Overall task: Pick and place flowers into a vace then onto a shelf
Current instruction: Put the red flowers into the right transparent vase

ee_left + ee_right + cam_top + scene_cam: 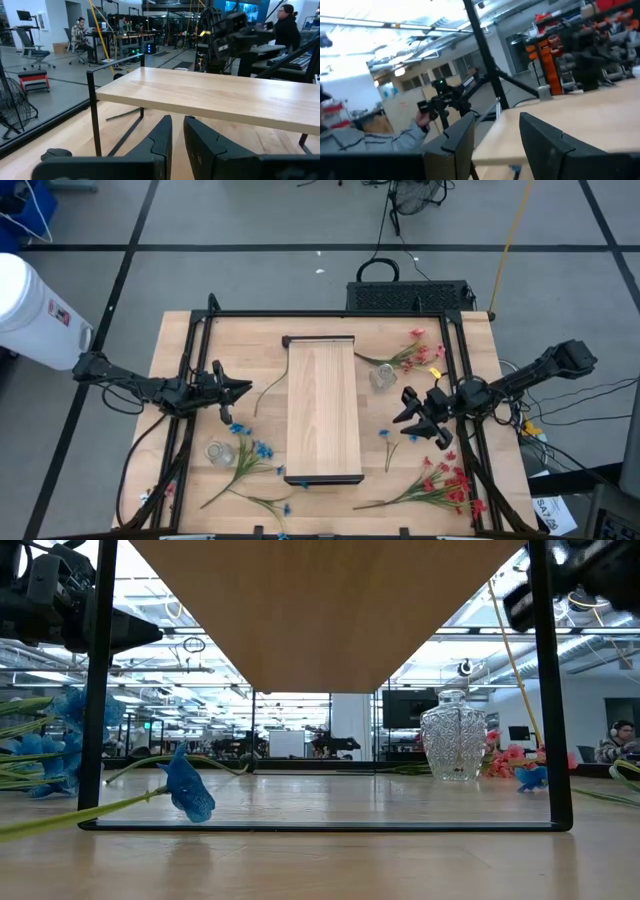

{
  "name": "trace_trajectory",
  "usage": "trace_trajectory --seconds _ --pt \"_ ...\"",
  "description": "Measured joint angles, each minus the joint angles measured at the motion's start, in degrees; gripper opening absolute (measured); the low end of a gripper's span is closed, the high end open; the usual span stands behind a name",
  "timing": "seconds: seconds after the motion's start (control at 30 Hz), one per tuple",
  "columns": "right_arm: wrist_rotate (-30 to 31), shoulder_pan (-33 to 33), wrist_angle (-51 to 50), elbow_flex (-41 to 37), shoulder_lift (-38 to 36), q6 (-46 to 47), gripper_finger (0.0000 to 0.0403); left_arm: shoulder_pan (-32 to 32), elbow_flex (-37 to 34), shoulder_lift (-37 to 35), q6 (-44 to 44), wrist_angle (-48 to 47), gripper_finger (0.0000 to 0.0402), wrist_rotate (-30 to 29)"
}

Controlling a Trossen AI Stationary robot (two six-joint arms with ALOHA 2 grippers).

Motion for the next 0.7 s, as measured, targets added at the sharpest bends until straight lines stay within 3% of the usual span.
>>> trace_trajectory --seconds 0.27,0.7 --pt "5.23 8.51 -17.80 10.29 0.91 -8.09 0.0150 0.00 0.01 0.00 -0.02 0.02 0.0051 0.02" --pt "18.60 22.94 -40.15 24.94 10.21 -8.91 0.0150 0.00 0.02 0.01 0.00 -0.18 0.0051 0.02"
